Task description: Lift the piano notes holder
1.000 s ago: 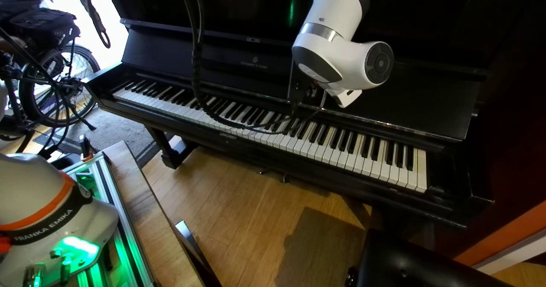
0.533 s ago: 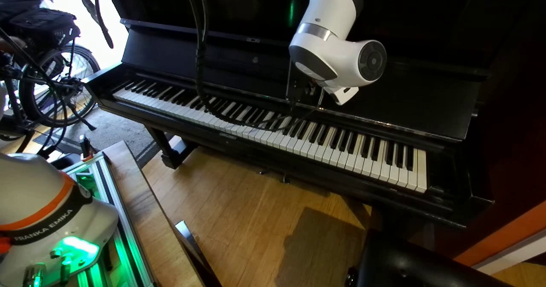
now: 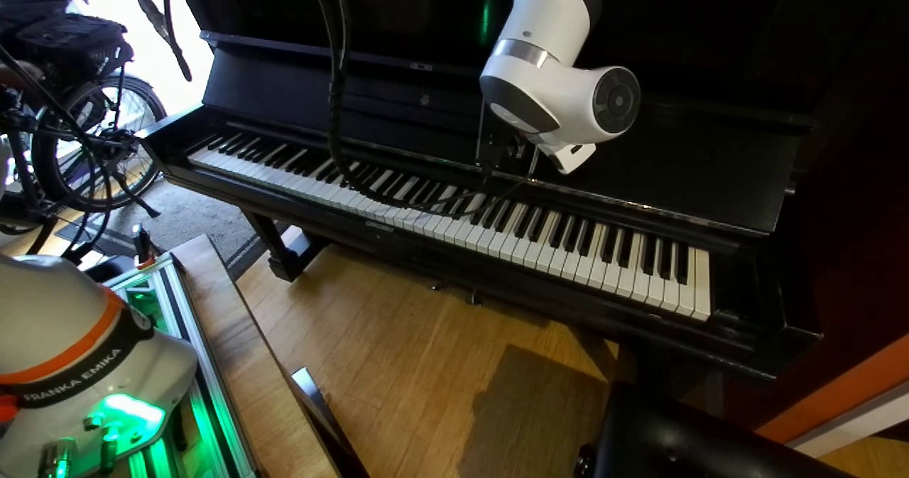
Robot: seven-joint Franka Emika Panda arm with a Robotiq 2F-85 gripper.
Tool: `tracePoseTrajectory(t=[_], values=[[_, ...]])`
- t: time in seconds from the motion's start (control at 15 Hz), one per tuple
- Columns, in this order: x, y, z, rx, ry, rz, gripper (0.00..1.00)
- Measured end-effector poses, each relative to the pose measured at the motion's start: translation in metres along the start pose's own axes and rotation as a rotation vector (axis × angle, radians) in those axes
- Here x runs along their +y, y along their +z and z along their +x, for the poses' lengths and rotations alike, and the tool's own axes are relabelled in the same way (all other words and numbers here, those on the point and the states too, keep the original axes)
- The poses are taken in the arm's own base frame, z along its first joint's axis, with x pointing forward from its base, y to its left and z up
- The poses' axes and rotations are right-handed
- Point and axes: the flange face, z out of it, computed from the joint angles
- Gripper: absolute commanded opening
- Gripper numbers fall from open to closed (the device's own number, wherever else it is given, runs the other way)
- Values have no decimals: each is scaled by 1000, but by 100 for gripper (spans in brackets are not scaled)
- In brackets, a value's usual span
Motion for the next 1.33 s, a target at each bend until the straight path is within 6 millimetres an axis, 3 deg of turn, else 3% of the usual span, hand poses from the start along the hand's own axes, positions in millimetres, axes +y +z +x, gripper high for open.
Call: tracePoseTrajectory(t=[0.33, 0.8, 0.93, 1.33], values=[[-9, -12, -14, 3, -14, -18, 0], [-35, -63, -93, 18, -182, -282, 0], [-43, -73, -118, 14, -254, -380, 27], [-61, -83, -198, -20, -478, -673, 72]])
